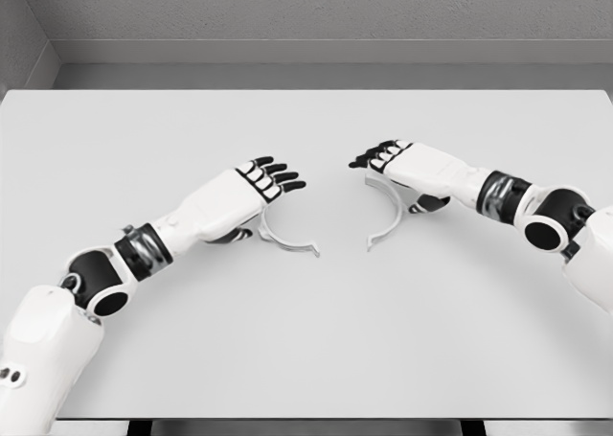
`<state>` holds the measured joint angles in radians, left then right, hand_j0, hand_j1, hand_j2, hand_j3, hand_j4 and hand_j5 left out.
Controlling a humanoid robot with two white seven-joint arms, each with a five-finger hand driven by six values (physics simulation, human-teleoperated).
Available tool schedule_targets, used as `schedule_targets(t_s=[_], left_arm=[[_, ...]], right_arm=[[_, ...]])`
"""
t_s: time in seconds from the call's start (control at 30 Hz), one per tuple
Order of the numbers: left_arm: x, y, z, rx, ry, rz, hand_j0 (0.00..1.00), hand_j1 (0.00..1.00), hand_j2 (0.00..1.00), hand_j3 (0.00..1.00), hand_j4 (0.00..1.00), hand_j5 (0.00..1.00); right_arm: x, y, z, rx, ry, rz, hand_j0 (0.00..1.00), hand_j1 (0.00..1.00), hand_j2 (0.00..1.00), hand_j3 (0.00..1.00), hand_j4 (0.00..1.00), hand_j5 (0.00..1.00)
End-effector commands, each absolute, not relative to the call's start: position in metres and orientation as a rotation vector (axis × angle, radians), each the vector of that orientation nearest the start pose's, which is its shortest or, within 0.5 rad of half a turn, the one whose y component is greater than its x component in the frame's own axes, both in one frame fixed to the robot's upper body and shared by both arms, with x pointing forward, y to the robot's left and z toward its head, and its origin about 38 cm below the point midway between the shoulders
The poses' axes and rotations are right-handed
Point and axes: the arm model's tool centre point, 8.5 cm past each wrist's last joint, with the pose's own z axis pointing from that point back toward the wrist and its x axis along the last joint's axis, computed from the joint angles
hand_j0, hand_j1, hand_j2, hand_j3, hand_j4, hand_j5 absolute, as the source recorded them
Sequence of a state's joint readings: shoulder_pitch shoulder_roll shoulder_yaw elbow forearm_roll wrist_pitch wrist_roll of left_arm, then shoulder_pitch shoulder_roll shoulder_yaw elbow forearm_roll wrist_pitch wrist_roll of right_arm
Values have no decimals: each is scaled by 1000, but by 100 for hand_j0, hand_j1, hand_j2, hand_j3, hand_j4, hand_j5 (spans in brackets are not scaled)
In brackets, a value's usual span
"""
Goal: Assemble PVC drainage pipe clamps
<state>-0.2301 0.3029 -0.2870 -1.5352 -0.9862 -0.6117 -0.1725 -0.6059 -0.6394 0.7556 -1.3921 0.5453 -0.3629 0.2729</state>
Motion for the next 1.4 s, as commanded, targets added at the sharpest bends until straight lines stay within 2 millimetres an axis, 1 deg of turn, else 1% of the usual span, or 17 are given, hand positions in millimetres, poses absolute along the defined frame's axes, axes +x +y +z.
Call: schedule_targets(t_s=[0.0, 0.1, 0.23, 0.3, 0.4, 0.43, 0.53, 0.57, 0.63, 0.73, 0.83, 0.93, 1.03, 1.1, 1.2, 1.3, 1.37], left_arm=[[386, 177, 118, 539, -1817, -1792, 100, 100, 100, 100, 100, 100], [388, 179, 115, 534, -1806, -1787, 100, 100, 100, 100, 100, 100], [389, 180, 111, 529, -1794, -1784, 100, 100, 100, 100, 100, 100], [394, 181, 113, 535, -1793, -1784, 100, 100, 100, 100, 100, 100], [394, 180, 111, 529, -1791, -1781, 100, 100, 100, 100, 100, 100], [394, 178, 111, 527, -1792, -1779, 100, 100, 100, 100, 100, 100], [394, 178, 110, 524, -1791, -1777, 100, 100, 100, 100, 100, 100], [395, 178, 109, 521, -1786, -1779, 100, 100, 100, 100, 100, 100], [396, 172, 111, 517, -1802, -1772, 100, 100, 100, 100, 100, 100], [399, 169, 113, 515, -1806, -1778, 100, 100, 100, 100, 100, 100], [399, 160, 114, 502, -1825, -1776, 100, 100, 100, 100, 100, 100], [403, 155, 120, 506, -1842, -1775, 100, 100, 100, 100, 100, 100], [404, 149, 118, 491, -1843, -1782, 100, 100, 100, 100, 100, 100], [405, 151, 119, 495, -1843, -1779, 100, 100, 100, 100, 100, 100], [408, 162, 122, 520, -1831, -1779, 100, 100, 100, 100, 100, 100], [419, 178, 131, 574, -1813, -1768, 100, 100, 100, 100, 100, 100], [424, 178, 131, 574, -1807, -1763, 100, 100, 100, 100, 100, 100]], right_arm=[[445, -231, 147, -447, -1474, 1916, 100, 100, 100, 100, 100, 100], [445, -231, 147, -448, -1476, 1916, 100, 100, 100, 100, 100, 100], [443, -221, 147, -432, -1490, 1929, 100, 100, 100, 100, 100, 100], [446, -225, 151, -453, -1485, 1919, 100, 100, 100, 100, 100, 100], [440, -243, 161, -481, -1475, 1935, 100, 100, 100, 100, 100, 100], [434, -242, 168, -486, -1490, 1958, 100, 100, 100, 100, 100, 100], [425, -250, 162, -475, -1467, 1972, 100, 100, 100, 100, 100, 100], [419, -251, 165, -478, -1470, 1988, 100, 100, 100, 100, 100, 100], [410, -276, 176, -527, -1434, 2004, 100, 100, 100, 100, 100, 100], [395, -295, 190, -574, -1432, 2000, 100, 100, 100, 100, 100, 100], [396, -302, 196, -603, -1444, 1981, 100, 100, 100, 100, 100, 100], [401, -311, 210, -657, -1462, 1942, 100, 100, 100, 100, 100, 100], [403, -314, 212, -668, -1460, 1932, 100, 100, 100, 100, 100, 100], [403, -313, 212, -666, -1463, 1931, 100, 100, 100, 100, 100, 100], [403, -311, 210, -661, -1463, 1929, 100, 100, 100, 100, 100, 100], [403, -311, 210, -662, -1464, 1928, 100, 100, 100, 100, 100, 100], [402, -309, 210, -656, -1469, 1932, 100, 100, 100, 100, 100, 100]])
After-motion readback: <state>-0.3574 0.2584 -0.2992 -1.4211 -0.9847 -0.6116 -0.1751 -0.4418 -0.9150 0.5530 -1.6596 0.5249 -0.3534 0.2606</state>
